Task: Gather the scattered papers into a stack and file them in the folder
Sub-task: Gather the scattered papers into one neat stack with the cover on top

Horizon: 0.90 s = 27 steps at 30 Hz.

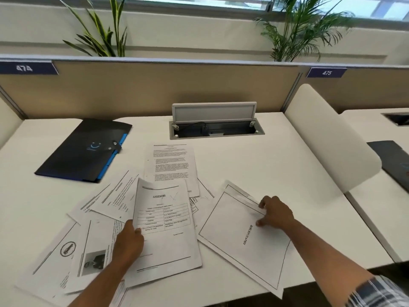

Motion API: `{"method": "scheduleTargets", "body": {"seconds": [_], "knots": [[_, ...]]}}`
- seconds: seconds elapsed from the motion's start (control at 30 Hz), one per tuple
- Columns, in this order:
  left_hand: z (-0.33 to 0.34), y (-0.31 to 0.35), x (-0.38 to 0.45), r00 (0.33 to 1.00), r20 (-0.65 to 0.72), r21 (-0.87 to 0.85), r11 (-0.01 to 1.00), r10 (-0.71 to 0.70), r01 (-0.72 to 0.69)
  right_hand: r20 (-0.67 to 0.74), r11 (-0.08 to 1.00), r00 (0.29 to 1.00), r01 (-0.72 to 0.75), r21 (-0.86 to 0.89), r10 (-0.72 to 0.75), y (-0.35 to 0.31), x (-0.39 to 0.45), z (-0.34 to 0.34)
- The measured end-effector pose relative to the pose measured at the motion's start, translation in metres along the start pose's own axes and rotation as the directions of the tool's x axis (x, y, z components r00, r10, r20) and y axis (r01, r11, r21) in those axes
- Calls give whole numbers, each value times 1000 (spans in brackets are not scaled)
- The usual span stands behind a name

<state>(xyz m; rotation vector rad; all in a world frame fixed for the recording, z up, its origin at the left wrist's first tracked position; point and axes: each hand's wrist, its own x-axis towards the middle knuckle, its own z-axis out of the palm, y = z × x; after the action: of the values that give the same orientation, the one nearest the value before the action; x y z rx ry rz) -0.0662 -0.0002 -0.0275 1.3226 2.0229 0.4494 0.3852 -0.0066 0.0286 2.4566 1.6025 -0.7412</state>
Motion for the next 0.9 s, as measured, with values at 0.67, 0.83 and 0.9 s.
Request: {"method": "scheduleTargets", "body": {"seconds": [0.67, 0.83, 0.9], "knots": [[-28, 3, -10, 990, 144, -222, 975, 8, 24, 9, 785, 852, 486, -384, -523, -80, 36, -100], [-26, 5, -10, 989, 147, -218, 975, -3, 36, 122, 466, 655, 644, -607, -746, -165, 28, -88], [-25, 6, -9, 989, 148, -227, 973, -11, 45, 179, 381, 589, 695, -610, -788, -203, 17, -65]]}}
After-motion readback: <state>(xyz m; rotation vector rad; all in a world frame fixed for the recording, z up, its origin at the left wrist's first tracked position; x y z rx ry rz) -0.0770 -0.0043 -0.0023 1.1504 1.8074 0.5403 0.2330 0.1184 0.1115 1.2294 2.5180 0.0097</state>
